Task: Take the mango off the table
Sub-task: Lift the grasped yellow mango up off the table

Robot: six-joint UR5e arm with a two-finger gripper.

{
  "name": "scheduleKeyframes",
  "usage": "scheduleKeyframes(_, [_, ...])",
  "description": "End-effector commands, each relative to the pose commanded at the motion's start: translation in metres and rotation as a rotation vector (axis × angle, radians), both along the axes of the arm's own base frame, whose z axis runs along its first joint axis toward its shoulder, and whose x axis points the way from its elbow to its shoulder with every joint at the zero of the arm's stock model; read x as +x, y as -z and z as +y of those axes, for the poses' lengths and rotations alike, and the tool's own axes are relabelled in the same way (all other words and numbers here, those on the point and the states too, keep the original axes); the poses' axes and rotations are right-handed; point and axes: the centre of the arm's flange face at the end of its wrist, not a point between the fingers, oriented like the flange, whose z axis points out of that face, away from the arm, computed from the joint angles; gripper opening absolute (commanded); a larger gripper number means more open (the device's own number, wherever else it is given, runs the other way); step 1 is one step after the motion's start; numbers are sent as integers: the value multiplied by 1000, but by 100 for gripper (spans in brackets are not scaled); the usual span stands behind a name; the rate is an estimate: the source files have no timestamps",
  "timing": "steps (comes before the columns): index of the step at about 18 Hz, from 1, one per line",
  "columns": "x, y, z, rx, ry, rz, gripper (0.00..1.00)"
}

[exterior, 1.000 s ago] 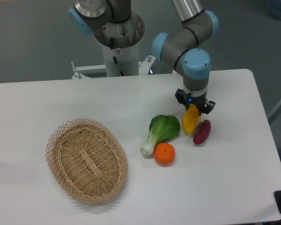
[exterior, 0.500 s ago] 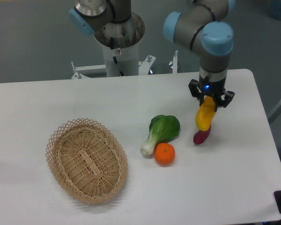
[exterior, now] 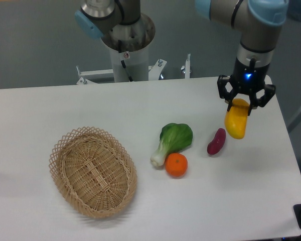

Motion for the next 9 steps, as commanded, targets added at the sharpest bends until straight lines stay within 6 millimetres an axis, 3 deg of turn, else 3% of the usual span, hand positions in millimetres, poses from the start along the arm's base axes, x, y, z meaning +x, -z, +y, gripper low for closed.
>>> scheduleKeyframes(9, [25,-13,27,41,-45,-20,25])
